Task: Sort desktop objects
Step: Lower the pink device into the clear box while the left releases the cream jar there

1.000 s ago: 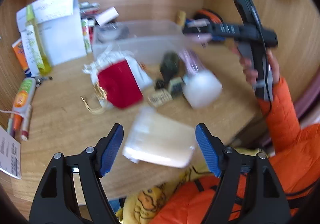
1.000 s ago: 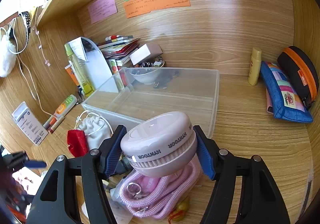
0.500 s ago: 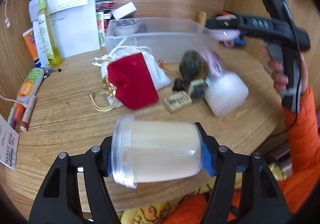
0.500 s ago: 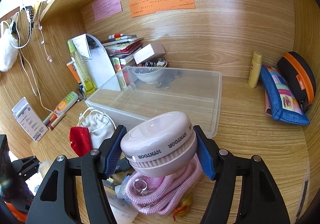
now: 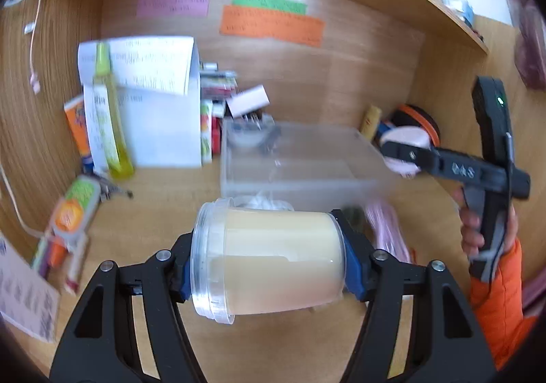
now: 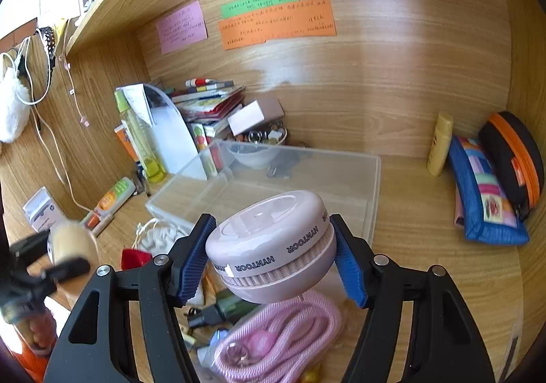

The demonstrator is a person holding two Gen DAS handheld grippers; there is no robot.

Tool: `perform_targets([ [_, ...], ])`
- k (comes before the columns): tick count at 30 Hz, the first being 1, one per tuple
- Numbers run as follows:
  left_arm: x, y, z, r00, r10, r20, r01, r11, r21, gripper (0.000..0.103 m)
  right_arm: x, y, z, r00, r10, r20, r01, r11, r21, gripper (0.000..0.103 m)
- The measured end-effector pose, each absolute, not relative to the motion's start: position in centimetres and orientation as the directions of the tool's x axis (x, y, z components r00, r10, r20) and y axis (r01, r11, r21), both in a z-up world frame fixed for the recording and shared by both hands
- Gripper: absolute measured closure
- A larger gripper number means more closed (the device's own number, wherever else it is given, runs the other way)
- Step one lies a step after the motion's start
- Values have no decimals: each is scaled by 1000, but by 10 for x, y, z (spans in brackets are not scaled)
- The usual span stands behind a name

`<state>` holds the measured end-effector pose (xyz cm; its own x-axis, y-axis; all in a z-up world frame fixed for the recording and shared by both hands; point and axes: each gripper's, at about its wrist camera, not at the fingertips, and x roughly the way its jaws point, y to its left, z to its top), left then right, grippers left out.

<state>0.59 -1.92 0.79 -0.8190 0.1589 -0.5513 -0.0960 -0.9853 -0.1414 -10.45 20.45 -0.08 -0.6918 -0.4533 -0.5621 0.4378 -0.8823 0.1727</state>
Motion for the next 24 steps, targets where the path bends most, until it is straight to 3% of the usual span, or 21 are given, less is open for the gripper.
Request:
perform_targets([
  [13,-87,-31,41,-830,122,-545,-68,-991,-118,37,-143,192,22,-704,-448,-551,444,-883,151,40],
  [24,-152,-13,14,-760,173,-626,-103,-984,-146,37,-178,182,-9,-656,-425,-624,439,-887,143,40],
])
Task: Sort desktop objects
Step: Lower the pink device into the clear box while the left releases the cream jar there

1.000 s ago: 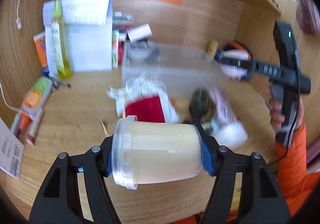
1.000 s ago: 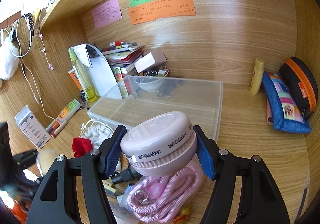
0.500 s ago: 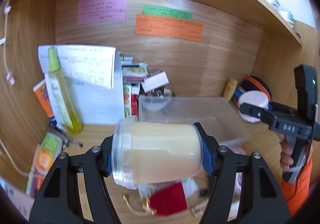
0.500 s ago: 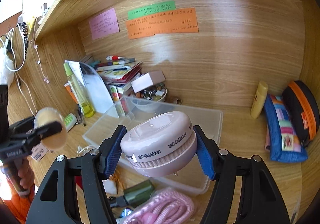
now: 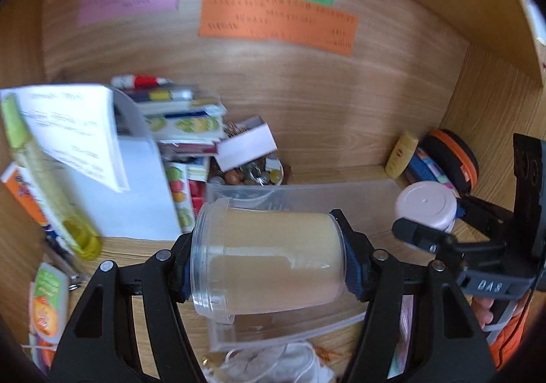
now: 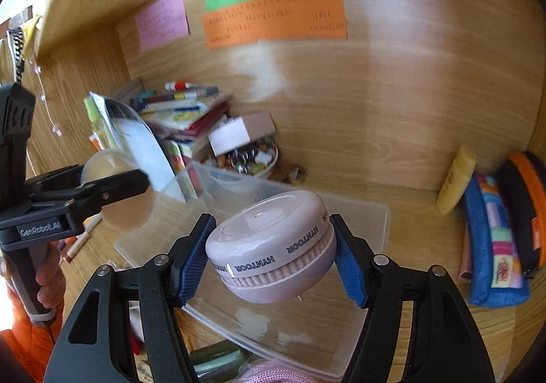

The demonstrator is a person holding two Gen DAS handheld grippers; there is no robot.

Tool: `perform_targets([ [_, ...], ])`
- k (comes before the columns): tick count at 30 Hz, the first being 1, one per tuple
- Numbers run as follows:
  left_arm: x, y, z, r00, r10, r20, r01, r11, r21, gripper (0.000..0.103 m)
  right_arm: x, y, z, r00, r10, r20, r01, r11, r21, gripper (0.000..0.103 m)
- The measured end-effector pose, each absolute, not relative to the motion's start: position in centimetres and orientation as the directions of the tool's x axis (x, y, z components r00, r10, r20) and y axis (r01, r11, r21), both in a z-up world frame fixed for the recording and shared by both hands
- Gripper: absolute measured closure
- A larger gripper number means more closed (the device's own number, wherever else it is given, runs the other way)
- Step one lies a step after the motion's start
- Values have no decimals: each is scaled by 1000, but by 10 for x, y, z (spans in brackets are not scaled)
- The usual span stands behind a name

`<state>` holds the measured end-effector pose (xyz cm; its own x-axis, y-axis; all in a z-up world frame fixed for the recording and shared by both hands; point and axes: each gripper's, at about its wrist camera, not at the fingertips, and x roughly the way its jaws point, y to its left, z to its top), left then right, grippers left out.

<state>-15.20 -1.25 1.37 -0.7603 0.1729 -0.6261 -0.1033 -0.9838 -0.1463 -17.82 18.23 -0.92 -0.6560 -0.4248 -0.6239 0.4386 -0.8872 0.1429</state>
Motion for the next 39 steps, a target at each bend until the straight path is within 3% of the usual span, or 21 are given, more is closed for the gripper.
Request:
perform_targets([
  [6,-172,2,-13,-700,198,-686,-145,-980,-135,37,-193,189,-36,-611,-396,-685,392,-904,173,40],
  [21,-181,15,-45,-643,128,-755,-143,-989,-46,37,-198,171,-58,-610,-283,-740,376,-926,44,40],
  [32,-180,28,-57,-657,43,-753,-151,-986,76,37,-196,162,-61,-606,-259,-752,395,-919,-3,40],
  [39,-177,26,-56,-663,49,-747,-151,-986,70,36,-195,163,-60,-610,-256,-750,396,-918,-9,35],
])
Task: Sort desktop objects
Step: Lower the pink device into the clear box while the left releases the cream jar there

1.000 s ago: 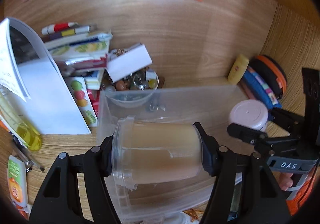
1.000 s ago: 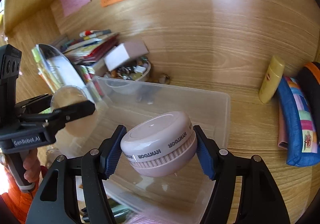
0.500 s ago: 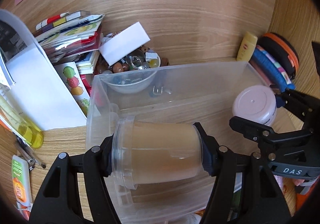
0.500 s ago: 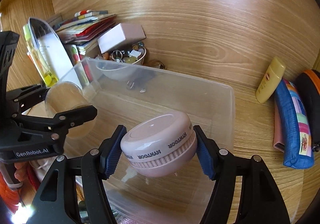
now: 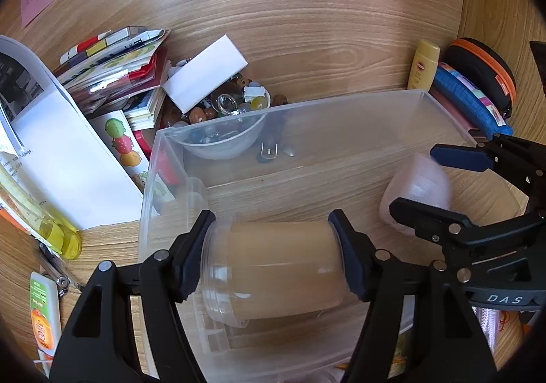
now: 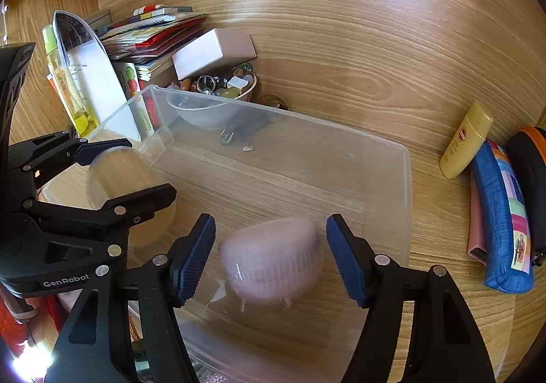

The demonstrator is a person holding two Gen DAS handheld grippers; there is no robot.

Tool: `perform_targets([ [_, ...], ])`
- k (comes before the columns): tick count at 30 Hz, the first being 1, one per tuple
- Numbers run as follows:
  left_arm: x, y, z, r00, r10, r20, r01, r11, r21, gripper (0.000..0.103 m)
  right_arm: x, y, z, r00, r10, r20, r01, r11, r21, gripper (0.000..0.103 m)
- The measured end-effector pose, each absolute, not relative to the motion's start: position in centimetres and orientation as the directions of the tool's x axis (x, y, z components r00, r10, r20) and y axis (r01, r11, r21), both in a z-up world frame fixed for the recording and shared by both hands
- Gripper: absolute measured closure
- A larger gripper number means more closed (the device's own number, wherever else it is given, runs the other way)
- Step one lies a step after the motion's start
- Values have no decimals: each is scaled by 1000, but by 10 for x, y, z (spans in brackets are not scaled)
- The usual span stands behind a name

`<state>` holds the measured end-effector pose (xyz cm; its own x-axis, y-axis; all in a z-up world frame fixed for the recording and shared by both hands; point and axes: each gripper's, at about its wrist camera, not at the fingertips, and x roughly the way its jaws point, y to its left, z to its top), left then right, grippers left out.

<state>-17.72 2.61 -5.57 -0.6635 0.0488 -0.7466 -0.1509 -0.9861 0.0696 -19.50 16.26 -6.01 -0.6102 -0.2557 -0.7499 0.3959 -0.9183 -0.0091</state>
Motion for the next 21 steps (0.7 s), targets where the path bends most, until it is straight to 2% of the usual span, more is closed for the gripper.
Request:
perform_targets([
  [8,-175,24,-55,-666,60,-743,-149,-987,54,35,-196,163,-60,-624,-250,-741,393,-919,-21,32],
  [12,-172,18,-48,-679,83,-729,-144,-989,21,26,-194,166,-54,-642,-254,-723,388,-921,-22,22],
  [13,-172,18,-47,-684,80,-725,-137,-990,20,21,-192,167,-52,-649,-255,-717,387,-922,-23,21],
  [16,-168,15,-42,-696,101,-711,-138,-990,-5,16,-189,168,-47,-662,-262,-703,390,-920,-24,21],
  [21,-159,13,-30,-733,118,-670,-141,-990,-21,11,-176,169,-32,-701,-262,-663,388,-920,-46,19],
])
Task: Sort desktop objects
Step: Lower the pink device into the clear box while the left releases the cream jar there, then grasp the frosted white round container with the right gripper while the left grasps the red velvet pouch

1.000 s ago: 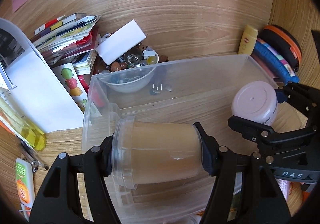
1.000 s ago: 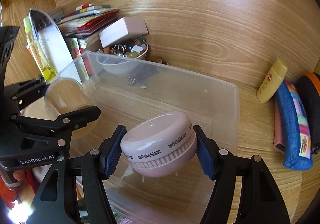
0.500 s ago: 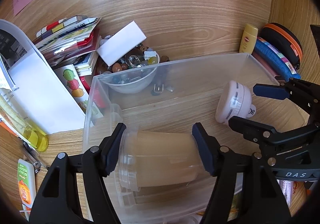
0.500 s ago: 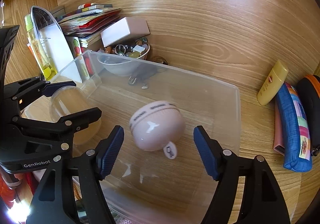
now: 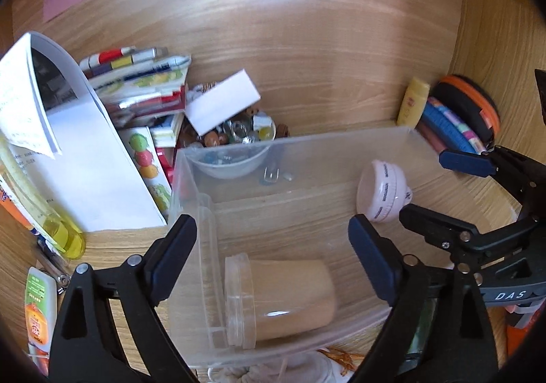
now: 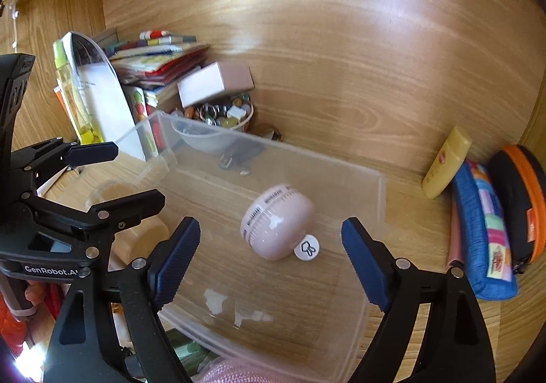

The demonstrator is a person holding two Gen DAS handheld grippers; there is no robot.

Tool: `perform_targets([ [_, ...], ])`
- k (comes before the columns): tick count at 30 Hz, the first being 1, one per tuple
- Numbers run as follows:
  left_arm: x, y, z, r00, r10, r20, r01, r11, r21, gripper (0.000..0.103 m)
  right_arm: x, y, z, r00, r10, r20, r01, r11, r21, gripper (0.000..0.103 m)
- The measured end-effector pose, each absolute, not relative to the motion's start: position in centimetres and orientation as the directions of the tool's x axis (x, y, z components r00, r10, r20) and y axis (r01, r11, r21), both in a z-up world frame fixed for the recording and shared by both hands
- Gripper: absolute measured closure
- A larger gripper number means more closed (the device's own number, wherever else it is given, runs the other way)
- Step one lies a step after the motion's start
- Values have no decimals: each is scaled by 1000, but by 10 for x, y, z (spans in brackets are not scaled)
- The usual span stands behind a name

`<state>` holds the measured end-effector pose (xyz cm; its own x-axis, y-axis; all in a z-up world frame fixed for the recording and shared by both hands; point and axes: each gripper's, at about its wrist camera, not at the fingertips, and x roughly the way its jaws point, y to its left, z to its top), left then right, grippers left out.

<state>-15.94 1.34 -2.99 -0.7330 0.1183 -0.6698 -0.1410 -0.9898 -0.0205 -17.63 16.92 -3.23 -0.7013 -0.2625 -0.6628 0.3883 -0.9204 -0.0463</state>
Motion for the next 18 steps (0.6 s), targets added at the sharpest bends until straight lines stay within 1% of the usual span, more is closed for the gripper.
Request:
perform_targets([
  [1,-157,13,-27,-739,120,-663,-140,-990,-23,11,-172,171,-27,-713,-270,-647,389,-920,-45,18],
  [3,-152,12,-21,-752,115,-649,-133,-991,-21,11,-166,174,-18,-730,-286,-620,391,-920,-37,13],
  [5,-144,9,-15,-767,111,-633,-122,-992,-26,11,-160,175,-10,-743,-302,-598,394,-919,-26,11],
  [6,-137,6,-11,-773,110,-624,-114,-993,-33,10,-157,177,-7,-749,-307,-587,395,-918,-24,10],
  [9,-120,-1,-3,-792,112,-600,-106,-993,-46,5,-145,183,4,-775,-303,-555,381,-924,-27,9],
  [14,-88,-12,5,-816,67,-574,-76,-997,-7,5,-128,200,14,-797,-297,-526,352,-936,-4,8],
  [18,-69,-21,0,-806,65,-588,-72,-997,-12,4,-111,212,11,-808,-280,-519,330,-944,-5,7],
])
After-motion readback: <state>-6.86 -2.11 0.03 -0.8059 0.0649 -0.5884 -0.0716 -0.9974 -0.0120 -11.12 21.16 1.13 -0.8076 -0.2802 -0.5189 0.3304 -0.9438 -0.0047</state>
